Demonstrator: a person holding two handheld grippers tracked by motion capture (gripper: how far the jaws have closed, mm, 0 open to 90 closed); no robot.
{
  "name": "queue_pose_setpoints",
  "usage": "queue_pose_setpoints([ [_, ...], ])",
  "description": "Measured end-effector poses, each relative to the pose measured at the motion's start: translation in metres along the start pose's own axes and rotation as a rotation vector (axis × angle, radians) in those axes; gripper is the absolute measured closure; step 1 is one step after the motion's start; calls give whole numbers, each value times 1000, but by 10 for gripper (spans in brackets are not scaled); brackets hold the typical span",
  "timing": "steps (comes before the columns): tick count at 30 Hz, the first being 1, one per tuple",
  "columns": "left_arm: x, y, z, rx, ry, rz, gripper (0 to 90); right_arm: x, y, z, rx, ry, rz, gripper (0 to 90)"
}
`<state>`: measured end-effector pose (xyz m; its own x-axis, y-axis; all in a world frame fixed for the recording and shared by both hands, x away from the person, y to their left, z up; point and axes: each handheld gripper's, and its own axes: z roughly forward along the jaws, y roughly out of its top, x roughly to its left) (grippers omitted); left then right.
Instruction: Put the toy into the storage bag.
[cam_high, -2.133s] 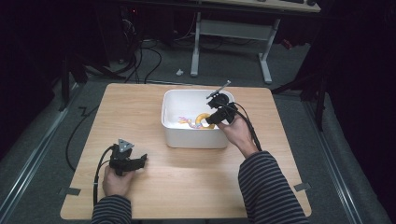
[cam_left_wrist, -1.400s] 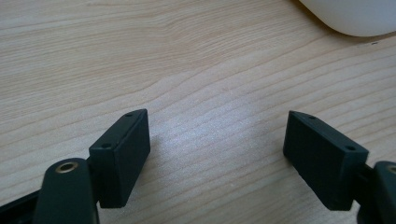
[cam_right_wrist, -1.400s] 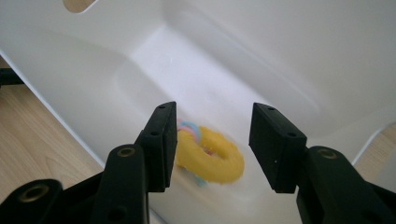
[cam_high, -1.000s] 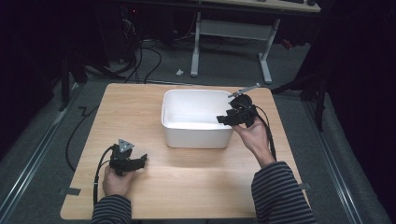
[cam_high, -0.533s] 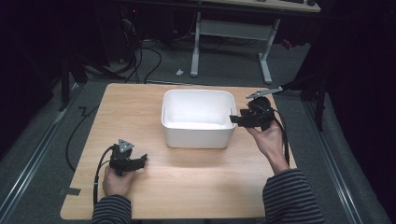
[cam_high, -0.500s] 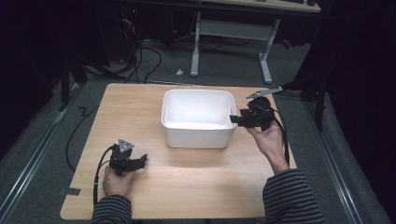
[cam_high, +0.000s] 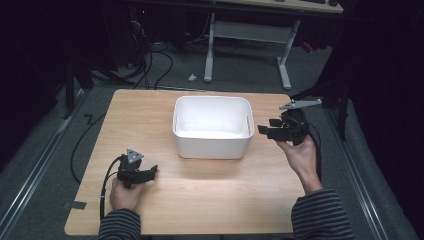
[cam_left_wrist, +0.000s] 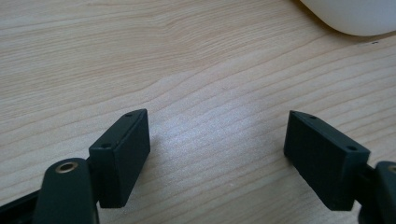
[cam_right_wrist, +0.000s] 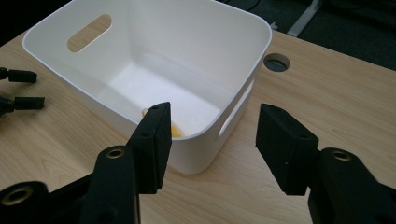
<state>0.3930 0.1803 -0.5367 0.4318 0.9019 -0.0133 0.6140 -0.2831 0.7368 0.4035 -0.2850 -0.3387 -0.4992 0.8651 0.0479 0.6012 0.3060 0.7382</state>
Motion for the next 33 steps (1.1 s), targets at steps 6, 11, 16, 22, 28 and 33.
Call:
queue_pose_setpoints([
  [6,0,0,0,0,0,0,230,-4,-8,-10,-11,-12,8,457],
  [11,0,0,0,0,0,0,230,-7,-19,-24,-34,-18,17,455],
  [16,0,0,0,0,0,0,230,-10,-29,-35,-28,-50,12,454],
  [22,0,0,0,0,-1,0,230,-15,-45,-50,-57,-58,33,456],
  [28,0,0,0,0,0,0,230,-14,-57,-62,-76,-81,32,458],
  [33,0,0,0,0,2,1,228,-14,-70,-66,-83,-95,37,456],
])
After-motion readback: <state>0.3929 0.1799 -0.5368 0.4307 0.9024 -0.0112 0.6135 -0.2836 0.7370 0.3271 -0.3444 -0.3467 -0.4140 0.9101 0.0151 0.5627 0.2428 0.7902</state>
